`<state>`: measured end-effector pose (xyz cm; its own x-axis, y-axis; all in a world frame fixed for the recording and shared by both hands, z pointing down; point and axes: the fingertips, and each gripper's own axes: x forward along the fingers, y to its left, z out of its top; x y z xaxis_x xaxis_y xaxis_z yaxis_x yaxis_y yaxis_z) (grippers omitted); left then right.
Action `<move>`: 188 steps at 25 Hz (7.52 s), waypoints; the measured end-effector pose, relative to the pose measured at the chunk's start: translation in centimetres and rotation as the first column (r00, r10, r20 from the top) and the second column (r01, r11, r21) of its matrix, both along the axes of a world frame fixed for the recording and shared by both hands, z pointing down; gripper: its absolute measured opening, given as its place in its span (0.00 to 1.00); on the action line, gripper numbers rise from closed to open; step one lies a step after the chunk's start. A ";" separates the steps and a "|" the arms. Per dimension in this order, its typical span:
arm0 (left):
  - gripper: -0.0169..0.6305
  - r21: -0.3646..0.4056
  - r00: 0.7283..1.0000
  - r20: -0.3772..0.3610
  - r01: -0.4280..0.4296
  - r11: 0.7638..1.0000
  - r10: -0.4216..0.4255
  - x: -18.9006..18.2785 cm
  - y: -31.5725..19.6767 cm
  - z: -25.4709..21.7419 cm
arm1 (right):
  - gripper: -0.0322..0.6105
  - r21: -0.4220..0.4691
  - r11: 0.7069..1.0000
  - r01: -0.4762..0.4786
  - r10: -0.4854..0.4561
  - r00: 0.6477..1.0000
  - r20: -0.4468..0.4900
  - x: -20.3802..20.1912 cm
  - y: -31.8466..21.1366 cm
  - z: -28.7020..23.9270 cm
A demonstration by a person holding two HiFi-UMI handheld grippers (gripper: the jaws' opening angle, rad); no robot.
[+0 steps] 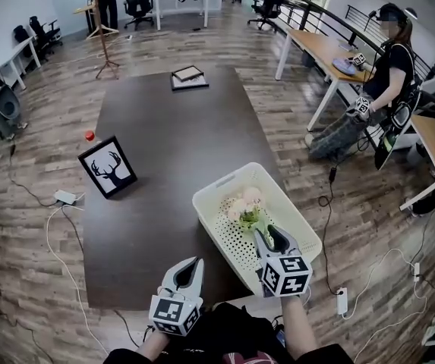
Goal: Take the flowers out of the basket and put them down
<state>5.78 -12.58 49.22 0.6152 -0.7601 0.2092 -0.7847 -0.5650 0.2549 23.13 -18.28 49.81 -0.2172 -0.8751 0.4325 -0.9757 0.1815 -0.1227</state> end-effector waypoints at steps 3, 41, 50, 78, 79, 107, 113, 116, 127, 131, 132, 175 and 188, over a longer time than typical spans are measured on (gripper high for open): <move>0.04 -0.001 1.000 0.006 -0.004 1.000 0.004 0.1 -0.2 0.1 | 0.30 -0.019 0.999 0.050 -0.050 0.999 -0.003 0.1 -1.5 0.8; 0.04 -0.026 0.999 0.016 0.043 0.999 -0.043 -1.9 0.0 0.6 | 0.50 -0.521 0.853 0.017 -0.077 0.993 -0.093 4.9 -5.0 16.6; 0.04 -0.033 0.999 0.031 0.027 0.999 -0.026 -1.7 -0.3 1.0 | 0.44 -0.487 0.873 -0.041 -0.038 0.988 -0.150 5.1 -5.2 16.8; 0.04 -0.023 0.999 0.031 0.024 0.999 -0.024 -2.5 0.7 0.7 | 0.13 -0.452 0.891 -0.039 -0.057 0.978 -0.199 4.4 -5.4 15.8; 0.04 -0.023 0.999 0.031 0.028 0.999 -0.027 -2.7 0.6 0.7 | 0.13 -0.450 0.893 -0.034 -0.057 0.980 -0.188 4.3 -5.5 15.6; 0.04 -0.006 0.998 0.011 0.054 0.999 -0.054 -3.4 1.4 0.5 | 0.12 -0.286 0.958 0.009 -0.027 0.998 -0.058 1.0 -4.9 6.3; 0.04 0.002 0.998 0.008 0.061 0.998 -0.061 -3.8 1.8 0.3 | 0.12 -0.217 0.976 0.023 -0.036 0.998 -0.056 0.0 -4.5 2.9; 0.04 0.005 0.998 0.006 0.068 0.998 -0.068 -4.0 2.0 0.2 | 0.13 -0.190 0.980 0.050 -0.060 0.997 -0.046 -0.6 -4.1 1.3; 0.04 0.023 0.995 0.002 0.095 0.995 -0.095 -4.9 2.5 -0.2 | 0.13 -0.112 0.988 0.108 -0.110 0.994 -0.013 -3.6 -2.4 -2.6; 0.04 0.025 0.995 -0.001 0.104 0.994 -0.104 -5.4 2.4 -0.2 | 0.13 -0.096 0.988 0.123 -0.123 0.992 -0.002 -4.8 -1.8 -3.2; 0.04 0.026 0.994 -0.001 0.106 0.994 -0.106 -5.5 2.4 -0.2 | 0.13 -0.089 0.988 0.128 -0.128 0.992 0.000 -5.2 -1.7 -3.5; 0.04 0.045 0.989 0.016 0.148 0.988 -0.149 -15.1 -3.1 -0.8 | 0.13 -0.166 0.933 0.319 -0.285 0.937 0.200 -25.3 -1.2 -0.8; 0.04 0.016 0.981 0.020 0.195 0.981 -0.195 -17.9 -4.7 0.0 | 0.13 -0.319 0.896 0.308 -0.255 0.946 0.198 -28.5 -1.4 7.5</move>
